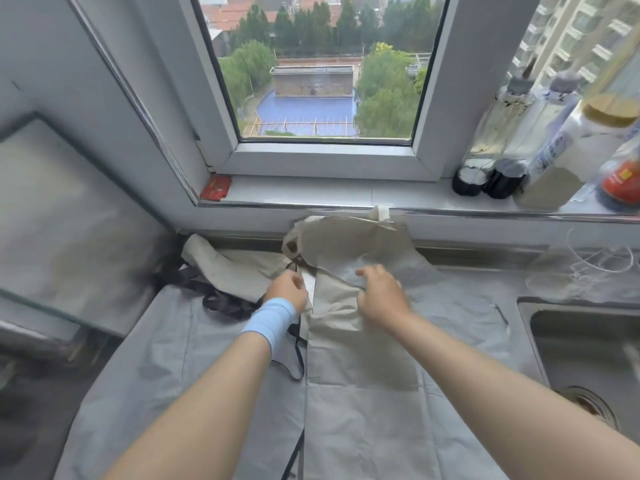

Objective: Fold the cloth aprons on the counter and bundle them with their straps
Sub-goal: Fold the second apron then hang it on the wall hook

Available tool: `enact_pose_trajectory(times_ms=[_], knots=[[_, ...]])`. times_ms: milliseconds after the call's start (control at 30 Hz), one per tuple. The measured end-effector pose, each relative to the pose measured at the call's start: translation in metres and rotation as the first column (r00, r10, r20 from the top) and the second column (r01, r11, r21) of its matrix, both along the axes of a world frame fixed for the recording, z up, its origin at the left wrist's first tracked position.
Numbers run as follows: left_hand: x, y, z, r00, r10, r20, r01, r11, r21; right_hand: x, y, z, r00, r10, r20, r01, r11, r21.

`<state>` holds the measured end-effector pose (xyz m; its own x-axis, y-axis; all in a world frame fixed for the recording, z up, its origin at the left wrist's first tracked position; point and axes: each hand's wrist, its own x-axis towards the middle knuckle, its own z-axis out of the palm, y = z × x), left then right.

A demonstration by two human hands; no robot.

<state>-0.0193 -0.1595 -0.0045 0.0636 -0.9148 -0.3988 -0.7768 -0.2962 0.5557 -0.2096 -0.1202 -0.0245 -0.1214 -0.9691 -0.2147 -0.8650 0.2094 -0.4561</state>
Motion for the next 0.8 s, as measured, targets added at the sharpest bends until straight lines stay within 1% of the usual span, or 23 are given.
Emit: enact_pose_trajectory(times_ms=[33, 67, 100, 167, 200, 233, 267, 300, 367, 467, 533, 600, 667, 733, 767, 800], knots=[[0.002, 0.007, -0.009, 0.997, -0.049, 0.057, 0.044, 0.995, 0.090, 0.004, 0.000, -0.003, 0.998, 0.056, -0.024, -0.055, 0.998, 0.026], [0.002, 0.014, -0.015, 0.992, -0.096, 0.083, 0.080, 0.981, 0.178, 0.008, -0.001, -0.005, 0.992, 0.108, -0.062, -0.106, 0.993, 0.044], [0.003, 0.019, -0.021, 0.989, -0.128, 0.077, 0.104, 0.960, 0.259, 0.012, -0.005, -0.005, 0.981, 0.151, -0.124, -0.148, 0.988, 0.034], [0.004, 0.026, -0.025, 0.991, -0.132, 0.026, 0.114, 0.926, 0.359, 0.021, -0.014, 0.001, 0.938, 0.218, -0.268, -0.248, 0.965, -0.084], [0.005, 0.028, -0.027, 0.993, -0.114, -0.002, 0.106, 0.918, 0.382, 0.028, -0.020, 0.003, 0.911, 0.269, -0.311, -0.327, 0.933, -0.151], [0.006, 0.029, -0.027, 0.994, -0.107, -0.024, 0.108, 0.914, 0.390, 0.036, -0.026, 0.006, 0.870, 0.358, -0.339, -0.430, 0.887, -0.167], [0.006, 0.029, -0.028, 0.993, -0.112, -0.038, 0.118, 0.913, 0.389, 0.043, -0.032, 0.008, 0.810, 0.474, -0.344, -0.539, 0.833, -0.121], [0.009, 0.030, -0.030, 0.992, -0.118, -0.039, 0.124, 0.917, 0.379, 0.052, -0.039, 0.007, 0.734, 0.590, -0.335, -0.633, 0.773, -0.025], [0.012, 0.031, -0.034, 0.990, -0.130, -0.054, 0.141, 0.927, 0.348, 0.061, -0.048, 0.006, 0.584, 0.724, -0.367, -0.731, 0.666, 0.151], [0.017, 0.031, -0.034, 0.980, -0.109, -0.165, 0.161, 0.924, 0.347, 0.066, -0.056, 0.006, 0.457, 0.789, -0.411, -0.769, 0.582, 0.262], [0.021, 0.033, -0.030, 0.973, -0.122, -0.193, 0.182, 0.926, 0.330, 0.067, -0.060, 0.010, 0.389, 0.778, -0.494, -0.782, 0.562, 0.269], [0.024, 0.034, -0.027, 0.969, -0.152, -0.196, 0.211, 0.920, 0.330, 0.066, -0.065, 0.020, 0.392, 0.727, -0.563, -0.780, 0.588, 0.216], [0.024, 0.038, -0.027, 0.961, -0.184, -0.206, 0.245, 0.911, 0.331, 0.063, -0.070, 0.029, 0.422, 0.714, -0.559, -0.777, 0.602, 0.183], [0.023, 0.041, -0.025, 0.952, -0.183, -0.247, 0.253, 0.923, 0.290, 0.064, -0.070, 0.036, 0.450, 0.763, -0.464, -0.781, 0.588, 0.209], [0.022, 0.042, -0.023, 0.946, -0.188, -0.265, 0.257, 0.931, 0.258, 0.067, -0.067, 0.038, 0.455, 0.798, -0.395, -0.784, 0.569, 0.247], [0.021, 0.043, -0.019, 0.940, -0.201, -0.276, 0.269, 0.934, 0.233, 0.070, -0.063, 0.037, 0.439, 0.828, -0.348, -0.782, 0.543, 0.304]])
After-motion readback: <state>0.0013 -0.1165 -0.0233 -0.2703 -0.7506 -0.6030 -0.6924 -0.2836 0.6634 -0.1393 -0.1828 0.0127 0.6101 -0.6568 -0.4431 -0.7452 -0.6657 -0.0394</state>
